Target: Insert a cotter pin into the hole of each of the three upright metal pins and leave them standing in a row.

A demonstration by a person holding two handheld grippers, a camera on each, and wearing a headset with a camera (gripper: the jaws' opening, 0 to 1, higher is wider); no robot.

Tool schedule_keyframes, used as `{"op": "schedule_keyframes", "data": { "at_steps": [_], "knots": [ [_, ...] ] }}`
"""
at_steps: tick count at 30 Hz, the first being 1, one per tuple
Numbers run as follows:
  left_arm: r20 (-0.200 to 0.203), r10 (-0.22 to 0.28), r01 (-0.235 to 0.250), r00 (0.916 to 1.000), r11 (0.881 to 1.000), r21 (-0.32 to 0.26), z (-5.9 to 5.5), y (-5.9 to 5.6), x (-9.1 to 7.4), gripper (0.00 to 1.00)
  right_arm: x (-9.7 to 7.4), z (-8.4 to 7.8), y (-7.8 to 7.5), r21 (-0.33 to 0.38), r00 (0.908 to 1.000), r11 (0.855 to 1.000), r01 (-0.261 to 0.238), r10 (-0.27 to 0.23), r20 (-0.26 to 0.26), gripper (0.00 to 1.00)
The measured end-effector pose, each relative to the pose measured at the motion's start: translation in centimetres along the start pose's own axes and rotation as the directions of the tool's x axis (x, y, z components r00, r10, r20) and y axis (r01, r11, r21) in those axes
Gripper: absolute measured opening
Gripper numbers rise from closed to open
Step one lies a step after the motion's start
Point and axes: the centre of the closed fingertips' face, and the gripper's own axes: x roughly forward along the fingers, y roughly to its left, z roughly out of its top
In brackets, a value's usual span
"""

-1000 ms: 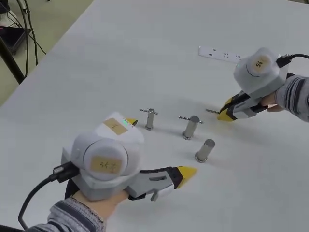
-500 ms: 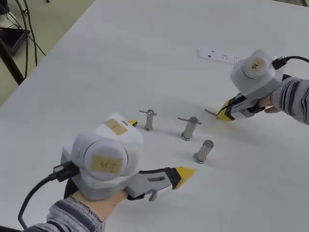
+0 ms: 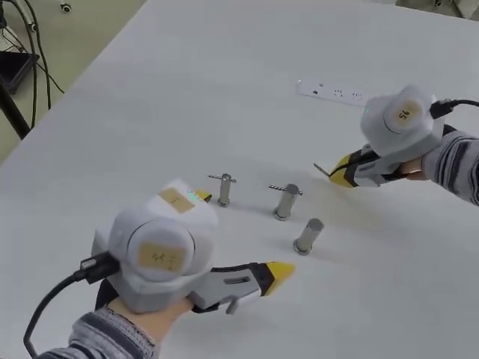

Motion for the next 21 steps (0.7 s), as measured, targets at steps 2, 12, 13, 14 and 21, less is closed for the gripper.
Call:
{"op": "schedule_keyframes", "data": {
  "at_steps": [2,12,13,14,21],
  "knots": [
    [-0.004,-0.006,0.006,1.0,1.0,0.003,-0.1,-0.2,0.1,0.8,-0.4,0.2,0.3,-0.023,1.0,1.0,0.007,-0.007,0.007,0.0],
    [0.003,-0.038,0.038,0.9993,0.999,-0.006,0.3,-0.9,0.0,0.72,-3.2,1.4,2.7,-0.14,0.9987,0.99,0.031,-0.025,0.044,0.0],
    [0.01,-0.046,0.046,0.9989,0.999,-0.006,0.6,-1.1,0.0,0.71,-3.5,1.6,3.0,-0.151,0.9985,0.988,0.035,-0.028,0.048,0.0],
    [0.013,-0.049,0.049,0.9987,0.999,-0.003,0.7,-1.2,0.0,0.71,-3.8,1.7,3.2,-0.164,0.9982,0.986,0.038,-0.03,0.052,0.0],
    [0.025,-0.076,0.075,0.9968,0.997,0.007,1.7,-1.7,0.0,0.65,-5.0,2.4,4.7,-0.236,0.9964,0.97,0.052,-0.035,0.077,0.0]
  ]
}}
